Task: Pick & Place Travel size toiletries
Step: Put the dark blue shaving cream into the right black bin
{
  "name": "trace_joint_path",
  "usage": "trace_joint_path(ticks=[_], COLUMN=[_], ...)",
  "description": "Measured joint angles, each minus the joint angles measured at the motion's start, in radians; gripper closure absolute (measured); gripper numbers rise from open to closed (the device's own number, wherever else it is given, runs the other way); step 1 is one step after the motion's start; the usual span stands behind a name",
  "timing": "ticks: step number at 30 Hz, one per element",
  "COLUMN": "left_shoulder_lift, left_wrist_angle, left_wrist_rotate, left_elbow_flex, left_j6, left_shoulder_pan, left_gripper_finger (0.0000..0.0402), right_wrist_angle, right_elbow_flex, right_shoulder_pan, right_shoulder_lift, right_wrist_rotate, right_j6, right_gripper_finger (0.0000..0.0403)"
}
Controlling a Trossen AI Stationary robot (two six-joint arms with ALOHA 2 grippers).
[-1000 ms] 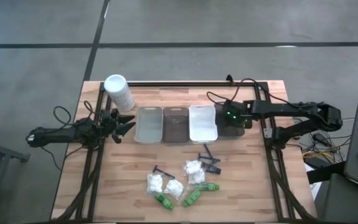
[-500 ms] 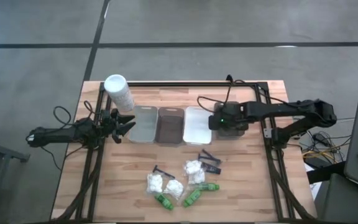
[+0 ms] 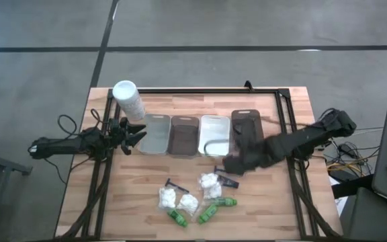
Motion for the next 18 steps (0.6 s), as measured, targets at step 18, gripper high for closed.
trace_joint_path(ticks=[18], left_shoulder_lift=[0.0], left_wrist_angle=[0.0], left_wrist_rotate=[0.0], left_elbow_flex=[0.0], left_j6=[0.0], left_shoulder_pan=[0.0], left_gripper_finger=[0.0193], right_wrist_angle=[0.027], right_elbow_flex=[0.19], right_shoulder_pan=[0.234], right_shoulder_lift=[0.348], right_wrist_rotate=[-0.112], right_j6=[0.049], right_gripper_finger=[0.0151])
